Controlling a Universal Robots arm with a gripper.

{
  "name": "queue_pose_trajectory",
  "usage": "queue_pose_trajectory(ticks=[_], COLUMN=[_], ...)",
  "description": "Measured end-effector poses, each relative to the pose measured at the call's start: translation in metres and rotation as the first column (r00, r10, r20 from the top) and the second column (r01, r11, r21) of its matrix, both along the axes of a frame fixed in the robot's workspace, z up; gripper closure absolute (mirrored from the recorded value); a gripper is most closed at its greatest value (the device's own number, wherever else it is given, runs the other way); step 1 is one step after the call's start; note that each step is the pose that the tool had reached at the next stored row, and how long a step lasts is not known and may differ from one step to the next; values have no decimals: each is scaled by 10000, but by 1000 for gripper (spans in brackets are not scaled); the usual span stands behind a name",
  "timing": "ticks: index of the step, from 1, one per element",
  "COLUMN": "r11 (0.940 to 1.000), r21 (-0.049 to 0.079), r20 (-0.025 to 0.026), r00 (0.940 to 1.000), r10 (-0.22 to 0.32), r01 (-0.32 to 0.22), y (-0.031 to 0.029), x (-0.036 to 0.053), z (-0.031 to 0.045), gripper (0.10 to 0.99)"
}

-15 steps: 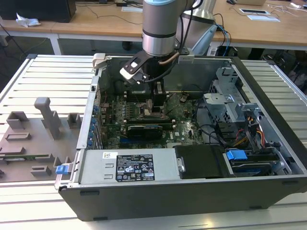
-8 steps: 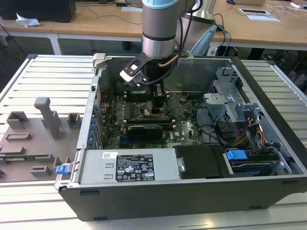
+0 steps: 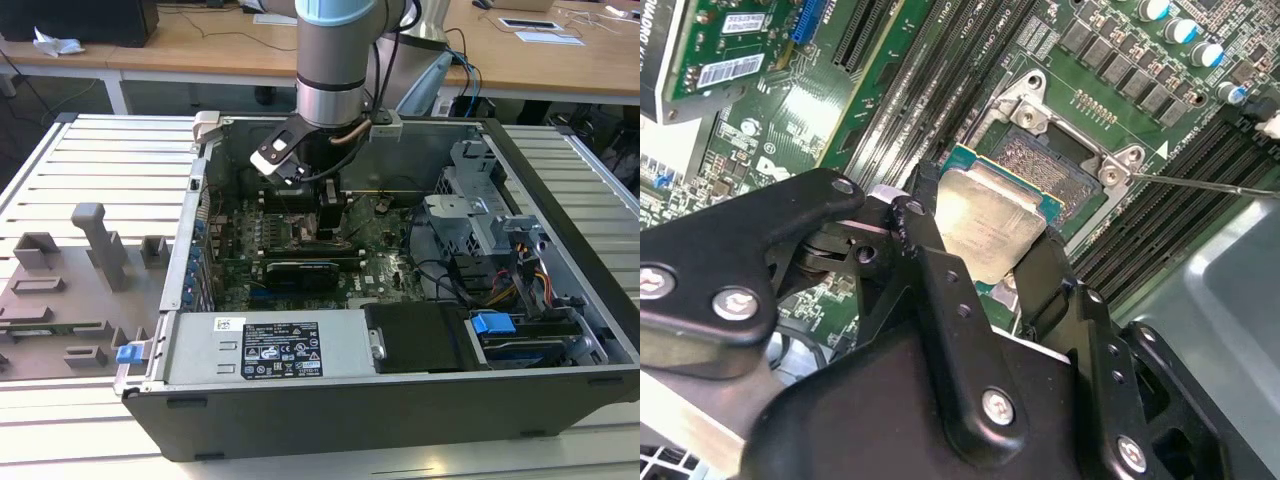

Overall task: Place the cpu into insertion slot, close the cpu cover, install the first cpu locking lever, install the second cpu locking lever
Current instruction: 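Place the cpu into insertion slot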

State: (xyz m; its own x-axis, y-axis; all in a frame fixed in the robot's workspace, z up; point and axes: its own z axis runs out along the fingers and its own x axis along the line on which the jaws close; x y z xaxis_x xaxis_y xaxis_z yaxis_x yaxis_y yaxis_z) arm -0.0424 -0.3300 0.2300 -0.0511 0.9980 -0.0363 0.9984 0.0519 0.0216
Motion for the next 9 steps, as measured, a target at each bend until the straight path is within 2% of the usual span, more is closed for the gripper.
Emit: queue_pose_trajectory(ticks=[9], r11=[10000], r21=[-1], r20=[0], r00=[10000], r10=[0], r01=[0], y=[0], x=[0], z=[-82], gripper=[541])
